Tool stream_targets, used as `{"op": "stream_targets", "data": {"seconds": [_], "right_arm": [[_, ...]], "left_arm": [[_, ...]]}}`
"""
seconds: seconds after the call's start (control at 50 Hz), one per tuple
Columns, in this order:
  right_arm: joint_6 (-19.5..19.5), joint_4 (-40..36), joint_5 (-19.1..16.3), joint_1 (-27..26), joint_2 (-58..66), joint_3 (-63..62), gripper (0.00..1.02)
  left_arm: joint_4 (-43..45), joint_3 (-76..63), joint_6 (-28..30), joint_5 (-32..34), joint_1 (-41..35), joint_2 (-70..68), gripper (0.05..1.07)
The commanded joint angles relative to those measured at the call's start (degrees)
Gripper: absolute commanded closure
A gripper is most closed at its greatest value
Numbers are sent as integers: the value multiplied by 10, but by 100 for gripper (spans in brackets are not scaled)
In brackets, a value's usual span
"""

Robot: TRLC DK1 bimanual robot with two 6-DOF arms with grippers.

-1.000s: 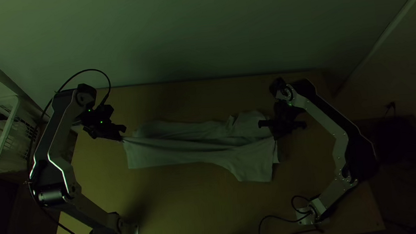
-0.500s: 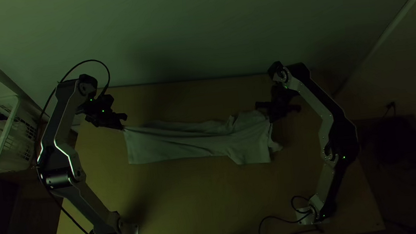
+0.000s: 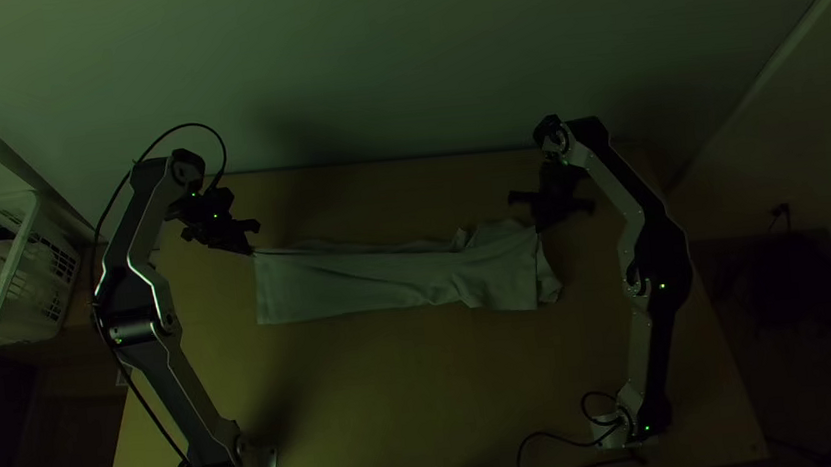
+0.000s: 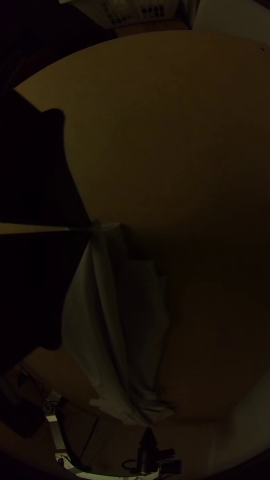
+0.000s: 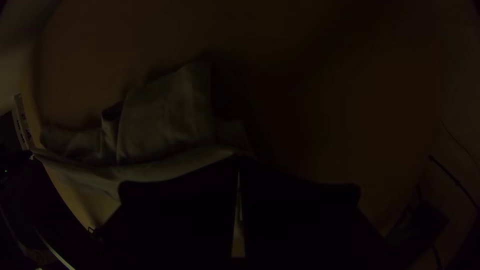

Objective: Fold the t-shirt

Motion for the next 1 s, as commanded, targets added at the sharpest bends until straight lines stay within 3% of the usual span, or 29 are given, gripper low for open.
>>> {"op": "stream_targets", "data": {"seconds": [0.0,0.24,0.3,0.4,0.44,0.58,0.74,0.9,0.98], "right_arm": [[2,-11,7,-8,28,23,99],[4,-13,6,-12,61,44,99],[1,-13,6,-12,65,49,99],[-14,-15,4,-13,67,58,98],[-47,-17,-2,-17,66,61,88],[-83,-19,-15,-16,50,61,71],[-87,-19,-11,-10,33,75,54],[-98,-19,-11,-10,6,77,14],[-106,-19,-11,-11,-11,76,12]], "left_arm": [[13,13,-11,7,9,14,104],[38,13,-26,18,12,26,101],[41,12,-29,19,13,28,80],[43,7,-30,22,13,28,24],[44,4,-30,22,13,28,13],[53,2,-33,34,18,25,11],[57,1,-35,60,31,13,10],[57,-8,-35,107,55,-4,10],[57,-19,-30,129,68,-11,10]]}}
